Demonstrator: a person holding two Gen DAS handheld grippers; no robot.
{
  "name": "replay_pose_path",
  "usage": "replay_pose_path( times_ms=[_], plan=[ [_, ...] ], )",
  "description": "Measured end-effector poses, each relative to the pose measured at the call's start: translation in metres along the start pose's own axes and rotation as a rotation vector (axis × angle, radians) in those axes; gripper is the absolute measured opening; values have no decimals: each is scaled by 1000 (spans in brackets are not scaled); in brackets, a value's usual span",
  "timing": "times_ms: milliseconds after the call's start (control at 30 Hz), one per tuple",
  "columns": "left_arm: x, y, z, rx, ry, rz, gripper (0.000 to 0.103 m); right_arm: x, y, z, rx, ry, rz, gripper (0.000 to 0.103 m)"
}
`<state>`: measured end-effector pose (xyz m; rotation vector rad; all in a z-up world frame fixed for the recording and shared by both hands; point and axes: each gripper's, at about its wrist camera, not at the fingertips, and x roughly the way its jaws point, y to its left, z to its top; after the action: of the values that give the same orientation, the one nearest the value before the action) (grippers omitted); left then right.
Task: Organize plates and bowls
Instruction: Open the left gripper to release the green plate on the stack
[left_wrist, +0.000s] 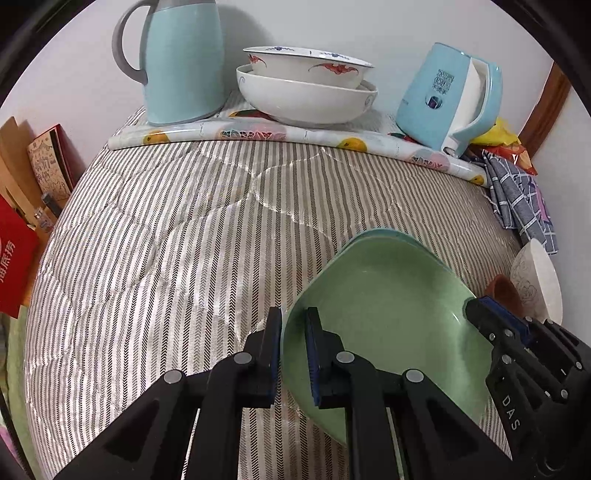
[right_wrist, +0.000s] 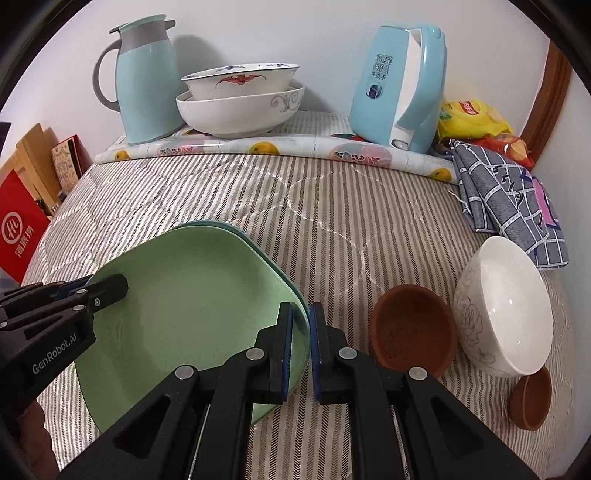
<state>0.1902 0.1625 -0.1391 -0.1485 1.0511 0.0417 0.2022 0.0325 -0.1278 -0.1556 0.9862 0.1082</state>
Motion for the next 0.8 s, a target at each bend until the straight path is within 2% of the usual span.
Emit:
replay_pose_path(
  times_ms=[267,333,400,467,567,800],
  plan=[
    [-2,1,-4,-2,32,11,15,-4,-2,-2,1,5,25,16],
    [-6,1,-5,-1,26,12,20,-7,-3,-2,2,5,37,20],
    [-12,1,-5,-3,10,14,23,-13,-4,-3,4,-11,51,31],
    [-20,1,-5,-8,-5,19,24,-21,-6,-4,11,-33,62,38],
    [-31,-1,-5,-16,-30,27,24,-34,-12,-5,26,-62,82,40],
    [-61,-11,-8,-9,-92,20,24,-65,-31,-11,40,-124,74,52]
  ],
)
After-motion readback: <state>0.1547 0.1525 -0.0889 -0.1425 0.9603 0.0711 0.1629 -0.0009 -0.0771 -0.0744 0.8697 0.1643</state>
